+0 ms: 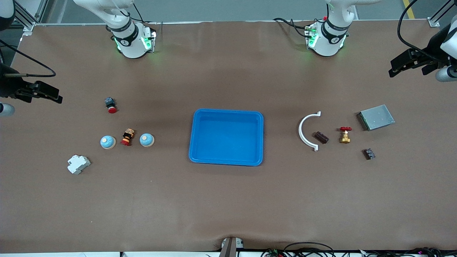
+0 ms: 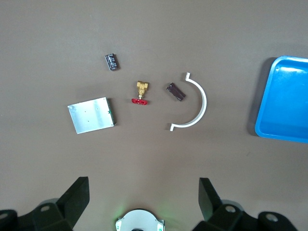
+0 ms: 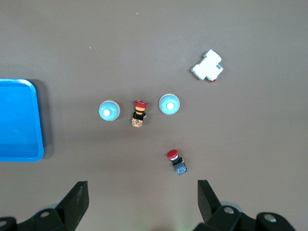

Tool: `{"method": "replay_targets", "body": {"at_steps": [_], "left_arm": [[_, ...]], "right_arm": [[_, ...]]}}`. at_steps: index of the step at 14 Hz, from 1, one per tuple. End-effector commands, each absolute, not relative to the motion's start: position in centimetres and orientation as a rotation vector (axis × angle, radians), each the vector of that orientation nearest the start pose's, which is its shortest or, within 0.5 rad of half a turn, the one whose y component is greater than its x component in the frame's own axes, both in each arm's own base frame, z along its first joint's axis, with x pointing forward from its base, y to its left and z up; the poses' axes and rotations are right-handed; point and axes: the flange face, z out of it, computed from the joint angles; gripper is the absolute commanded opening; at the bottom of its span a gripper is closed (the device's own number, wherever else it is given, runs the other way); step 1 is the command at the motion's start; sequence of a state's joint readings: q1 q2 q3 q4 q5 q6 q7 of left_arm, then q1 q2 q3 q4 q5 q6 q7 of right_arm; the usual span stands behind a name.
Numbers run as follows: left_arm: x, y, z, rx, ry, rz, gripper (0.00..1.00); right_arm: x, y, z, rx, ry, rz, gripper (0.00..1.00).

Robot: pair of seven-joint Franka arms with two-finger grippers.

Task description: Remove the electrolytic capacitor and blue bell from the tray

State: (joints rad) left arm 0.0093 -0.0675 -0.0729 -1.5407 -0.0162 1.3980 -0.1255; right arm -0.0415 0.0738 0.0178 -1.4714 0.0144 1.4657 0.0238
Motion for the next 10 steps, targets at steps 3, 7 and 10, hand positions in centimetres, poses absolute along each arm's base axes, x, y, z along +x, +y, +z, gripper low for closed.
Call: {"method": "replay_targets", "body": {"at_steps": [3,7,10], "left_arm": [[51.23,-4.04,66.82,-3.123,-0.069,0.101,1.0],[51.22,-4.14,66.96,-3.125,-0.064,0.097,1.0],[51.22,-4.2,66.9,-3.124,-0.059,0.099,1.0]], "right_arm": [[56.33,-1.66,63.64,-3.12,0.079,0.1,1.0],[56.29,-1.49,63.43,-3.12,0.076,0.117,1.0],[56.15,-1.47,63.56,-3.118,0.078,0.12,1.0]]}}
